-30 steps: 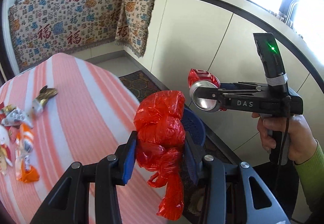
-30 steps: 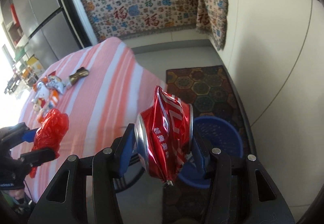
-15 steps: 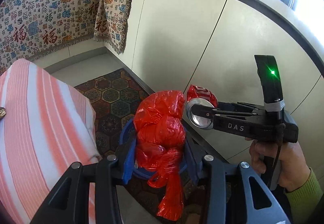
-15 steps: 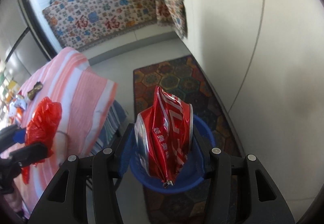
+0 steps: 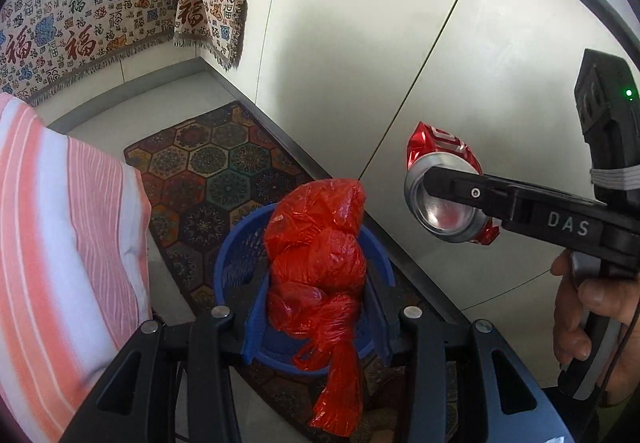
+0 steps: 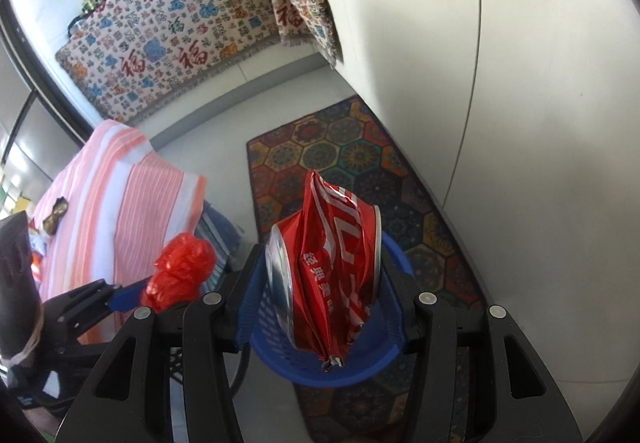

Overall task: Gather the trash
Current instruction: 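Carry the bag and can to the wastebasket and open both tools over it, then move both tools back over the remaining wrappers on the table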

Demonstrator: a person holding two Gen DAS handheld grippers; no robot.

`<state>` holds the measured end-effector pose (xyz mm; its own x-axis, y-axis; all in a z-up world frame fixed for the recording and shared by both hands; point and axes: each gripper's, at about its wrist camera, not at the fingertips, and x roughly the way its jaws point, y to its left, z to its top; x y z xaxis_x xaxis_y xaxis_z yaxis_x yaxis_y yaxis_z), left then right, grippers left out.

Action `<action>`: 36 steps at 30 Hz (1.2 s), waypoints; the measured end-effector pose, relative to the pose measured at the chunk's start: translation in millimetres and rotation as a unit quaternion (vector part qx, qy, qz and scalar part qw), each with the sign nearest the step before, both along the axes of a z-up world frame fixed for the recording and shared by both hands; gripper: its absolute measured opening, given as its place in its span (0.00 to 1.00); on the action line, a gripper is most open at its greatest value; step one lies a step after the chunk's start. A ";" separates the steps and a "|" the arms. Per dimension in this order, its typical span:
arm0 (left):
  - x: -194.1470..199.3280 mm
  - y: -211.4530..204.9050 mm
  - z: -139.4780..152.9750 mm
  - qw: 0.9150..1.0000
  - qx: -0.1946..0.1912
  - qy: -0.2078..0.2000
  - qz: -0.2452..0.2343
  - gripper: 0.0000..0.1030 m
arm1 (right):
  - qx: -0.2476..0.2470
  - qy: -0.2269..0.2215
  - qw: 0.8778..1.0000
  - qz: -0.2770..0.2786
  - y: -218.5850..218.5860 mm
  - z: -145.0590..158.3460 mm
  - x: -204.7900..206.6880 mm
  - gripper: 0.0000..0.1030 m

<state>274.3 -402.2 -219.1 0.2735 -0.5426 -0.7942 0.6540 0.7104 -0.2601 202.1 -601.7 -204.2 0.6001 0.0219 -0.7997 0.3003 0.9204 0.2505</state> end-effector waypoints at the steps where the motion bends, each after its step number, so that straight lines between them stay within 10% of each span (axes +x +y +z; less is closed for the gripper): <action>1: 1.6 -1.8 -2.4 1.000 0.001 0.002 -0.002 0.42 | 0.001 -0.001 1.000 0.000 -0.7 -0.1 -0.8 0.52; 8: 5.6 -16.8 -19.9 1.000 -0.005 -0.012 -0.019 0.44 | 0.013 -0.011 1.000 -0.014 -8.6 -3.9 -1.6 0.54; 12: 7.0 -28.8 -34.1 0.999 -0.004 -0.034 -0.011 0.75 | 0.015 -0.018 0.999 -0.023 -10.6 -2.6 -1.1 0.76; 22: 2.6 -21.1 2.5 0.999 -0.026 -0.044 0.004 0.75 | -0.035 -0.078 0.994 -0.073 -13.5 36.0 -15.4 0.85; 29: -52.8 55.6 77.9 0.996 -0.065 -0.067 0.011 0.76 | -0.109 -0.130 0.984 -0.054 26.4 63.0 -19.7 0.91; 36: -92.8 185.5 74.2 0.993 0.012 -0.097 0.074 0.76 | -0.131 -0.132 0.981 0.061 125.5 63.1 -14.7 0.92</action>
